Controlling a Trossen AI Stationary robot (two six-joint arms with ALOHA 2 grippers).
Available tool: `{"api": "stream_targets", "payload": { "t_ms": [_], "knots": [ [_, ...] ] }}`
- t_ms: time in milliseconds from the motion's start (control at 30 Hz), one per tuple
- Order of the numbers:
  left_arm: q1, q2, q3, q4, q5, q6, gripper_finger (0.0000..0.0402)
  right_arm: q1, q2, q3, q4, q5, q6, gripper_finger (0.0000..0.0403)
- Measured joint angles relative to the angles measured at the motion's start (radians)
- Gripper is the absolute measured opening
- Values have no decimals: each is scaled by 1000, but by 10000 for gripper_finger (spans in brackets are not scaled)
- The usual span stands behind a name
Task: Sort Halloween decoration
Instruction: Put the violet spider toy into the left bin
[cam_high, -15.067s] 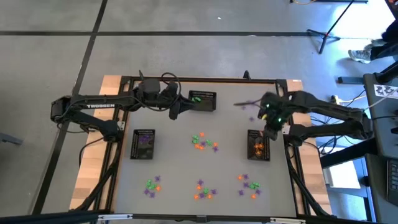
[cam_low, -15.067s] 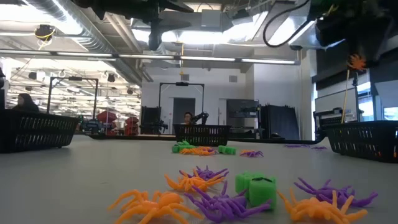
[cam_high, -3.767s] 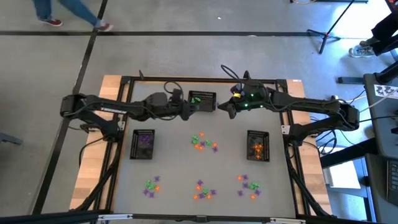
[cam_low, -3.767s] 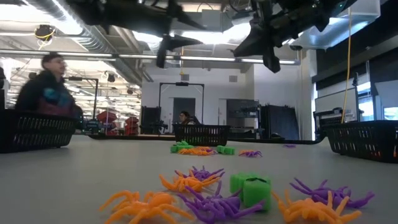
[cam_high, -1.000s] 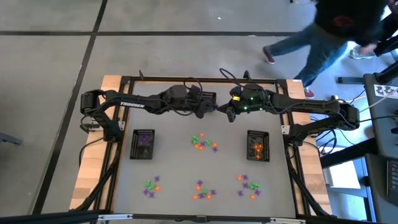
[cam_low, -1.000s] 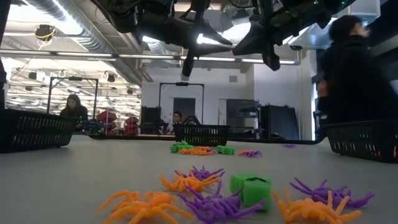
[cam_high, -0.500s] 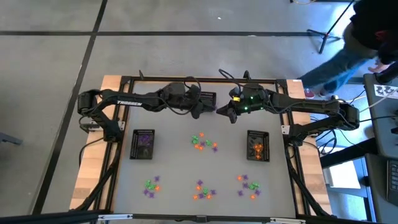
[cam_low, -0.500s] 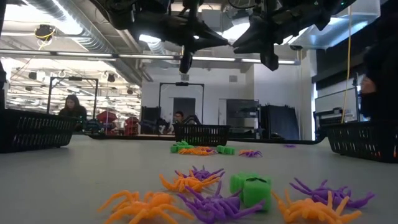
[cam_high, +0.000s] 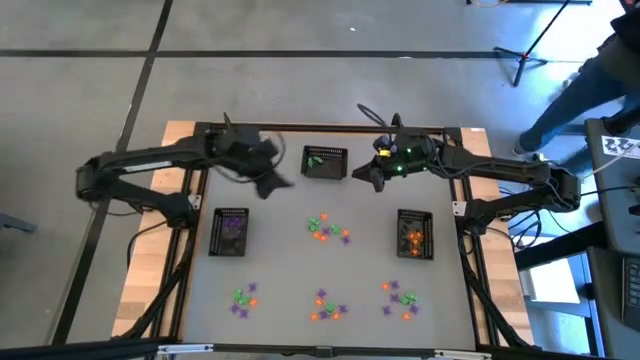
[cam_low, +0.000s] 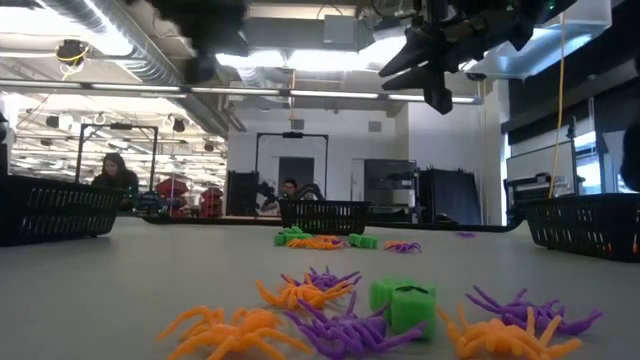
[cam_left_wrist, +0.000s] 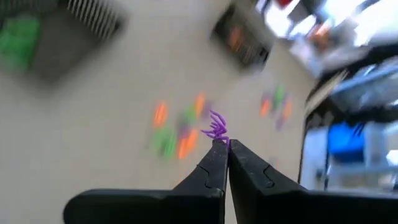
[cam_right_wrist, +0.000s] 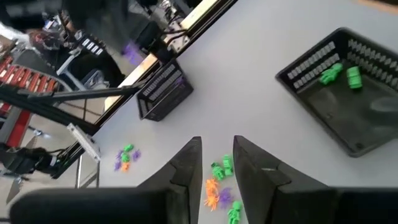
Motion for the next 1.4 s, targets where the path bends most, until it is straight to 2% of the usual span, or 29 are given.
{"api": "stream_targets", "payload": {
  "t_ms": [167, 300, 467, 633, 800, 900, 1033, 1267, 1400],
  "knots": [
    [-84, -110, 0, -409, -59, -76, 0, -38, 0, 0, 10, 0, -29, 90],
    [-154, -124, -17, -587, -105, -139, 0, -56, 0, 0, 17, 0, -49, 90],
    [-197, -116, -107, -558, -55, -175, 12, -56, 0, 0, 17, 7, -60, 90],
    [-206, -115, -203, -550, 33, -207, 70, -56, 0, 0, -8, 7, -75, 90],
    [-206, -115, -227, -546, 52, -222, 116, -63, 0, 0, -64, 7, -104, 90],
    [-206, -115, -224, -518, 33, -241, 122, -107, 0, 0, -149, 7, -106, 90],
    [-206, -128, -200, -394, -32, -220, 120, -226, 1, 0, -312, 29, -127, 90],
    [-206, -173, -185, -21, -233, -186, 119, -394, 11, 0, -474, 131, -291, 90],
    [-201, -188, -185, 176, -338, -127, 119, -415, 10, 0, -464, 184, -350, 90]
  ]
}}
